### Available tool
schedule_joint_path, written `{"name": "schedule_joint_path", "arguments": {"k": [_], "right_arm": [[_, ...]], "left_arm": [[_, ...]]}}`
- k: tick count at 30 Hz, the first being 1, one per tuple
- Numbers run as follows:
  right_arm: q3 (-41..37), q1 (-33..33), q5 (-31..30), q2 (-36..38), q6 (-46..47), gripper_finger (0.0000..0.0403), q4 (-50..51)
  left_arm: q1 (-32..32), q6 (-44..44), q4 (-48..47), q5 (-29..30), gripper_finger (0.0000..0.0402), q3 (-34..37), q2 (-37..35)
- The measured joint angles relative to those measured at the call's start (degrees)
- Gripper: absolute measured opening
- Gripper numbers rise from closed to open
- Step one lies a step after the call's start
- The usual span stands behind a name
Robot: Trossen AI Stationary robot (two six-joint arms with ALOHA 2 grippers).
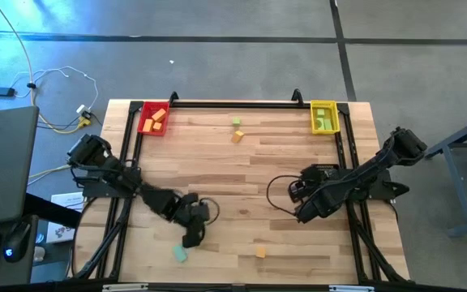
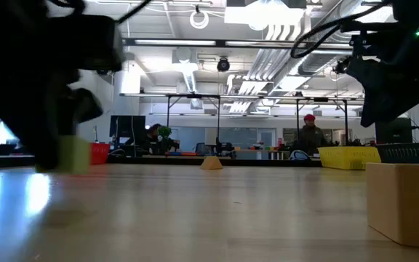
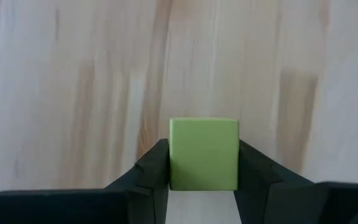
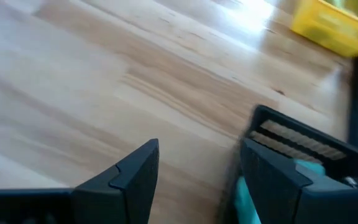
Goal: Sort & place blocks by color
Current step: Put the green block into the yellow bin
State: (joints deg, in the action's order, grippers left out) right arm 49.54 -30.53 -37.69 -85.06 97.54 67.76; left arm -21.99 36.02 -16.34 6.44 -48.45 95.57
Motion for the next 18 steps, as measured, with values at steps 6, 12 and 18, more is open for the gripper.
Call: {"name": "schedule_joint_path", "arguments": {"k": [6, 12, 18], "right_arm": [[0.0, 0.67, -1.79, 0.0, -12.18, 0.0208, -6.25], [0.0, 1.33, -2.3, 0.0, -30.37, 0.0208, -14.0], [0.0, 2.16, -0.99, 0.0, -51.47, 0.0208, -26.68]], "left_arm": [[9.13, -10.2, 6.9, -8.63, 0.0109, -0.01, 0.0], [19.06, -19.18, 12.97, -17.58, 0.0109, -0.02, 0.0], [27.69, -23.27, 19.24, -27.0, 0.0109, -0.02, 0.0]]}}
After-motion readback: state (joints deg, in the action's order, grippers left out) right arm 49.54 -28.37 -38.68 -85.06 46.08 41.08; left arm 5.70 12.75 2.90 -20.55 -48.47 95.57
